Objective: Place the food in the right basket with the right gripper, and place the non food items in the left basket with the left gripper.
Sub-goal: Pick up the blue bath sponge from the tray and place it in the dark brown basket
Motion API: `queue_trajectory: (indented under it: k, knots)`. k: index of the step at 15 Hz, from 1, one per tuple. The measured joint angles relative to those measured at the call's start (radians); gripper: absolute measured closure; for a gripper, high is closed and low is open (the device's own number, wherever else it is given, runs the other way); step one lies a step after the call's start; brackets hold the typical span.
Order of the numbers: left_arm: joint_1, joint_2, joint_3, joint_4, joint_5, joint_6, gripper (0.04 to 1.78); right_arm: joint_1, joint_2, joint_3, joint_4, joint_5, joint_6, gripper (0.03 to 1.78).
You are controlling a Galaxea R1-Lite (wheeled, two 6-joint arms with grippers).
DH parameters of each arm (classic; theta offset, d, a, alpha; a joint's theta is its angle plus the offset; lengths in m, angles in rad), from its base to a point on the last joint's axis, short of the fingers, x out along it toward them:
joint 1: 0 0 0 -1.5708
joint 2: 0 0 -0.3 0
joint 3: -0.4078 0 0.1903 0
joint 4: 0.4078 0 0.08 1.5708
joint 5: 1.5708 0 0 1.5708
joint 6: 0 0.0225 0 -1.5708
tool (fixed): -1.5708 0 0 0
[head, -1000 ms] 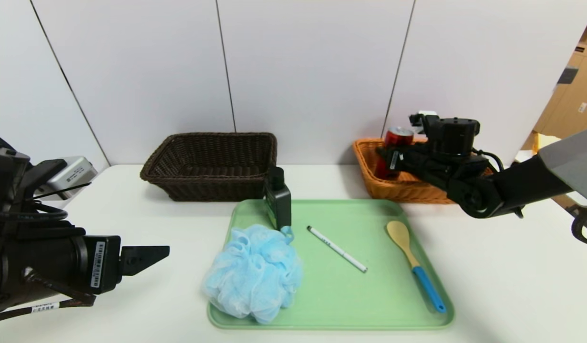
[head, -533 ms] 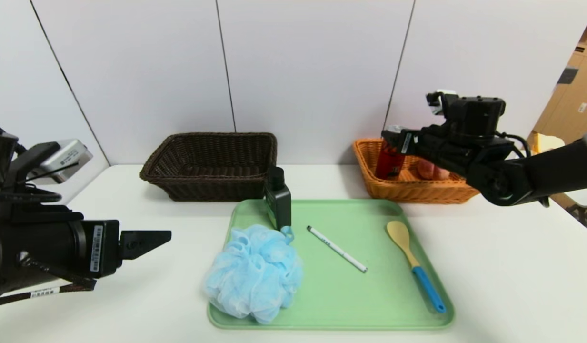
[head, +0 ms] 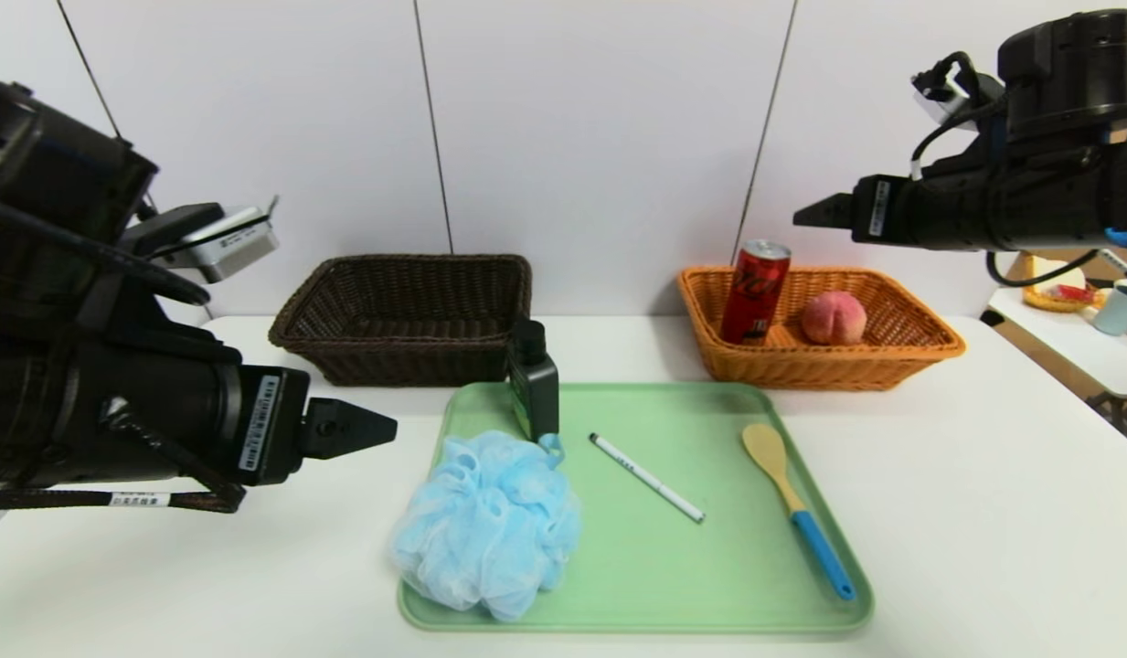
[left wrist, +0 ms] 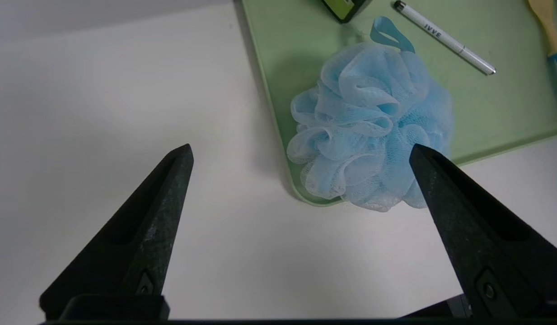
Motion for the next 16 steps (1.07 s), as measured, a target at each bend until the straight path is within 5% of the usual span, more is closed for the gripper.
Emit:
queue_trajectory:
  k: [2, 4, 9, 16]
  knots:
    - [-0.049, 0.066, -0.07, 0.069, 0.001, -0.013, 0.13, -0.004, -0.048, -0.049, 0.281, -0.001, 0.028, 0.15]
    - [-0.097, 0.128, -0.111, 0.059, 0.001, -0.036, 0.13, -0.006, -0.085, -0.05, 0.454, 0.0, 0.091, 0.14]
    - [-0.178, 0.262, -0.162, 0.01, -0.001, -0.065, 0.13, 0.033, -0.179, 0.102, 0.479, 0.0, 0.091, 0.12]
    - [-0.188, 0.408, -0.177, 0.013, 0.07, -0.059, 0.13, 0.082, -0.235, 0.227, 0.469, -0.004, 0.101, 0.12]
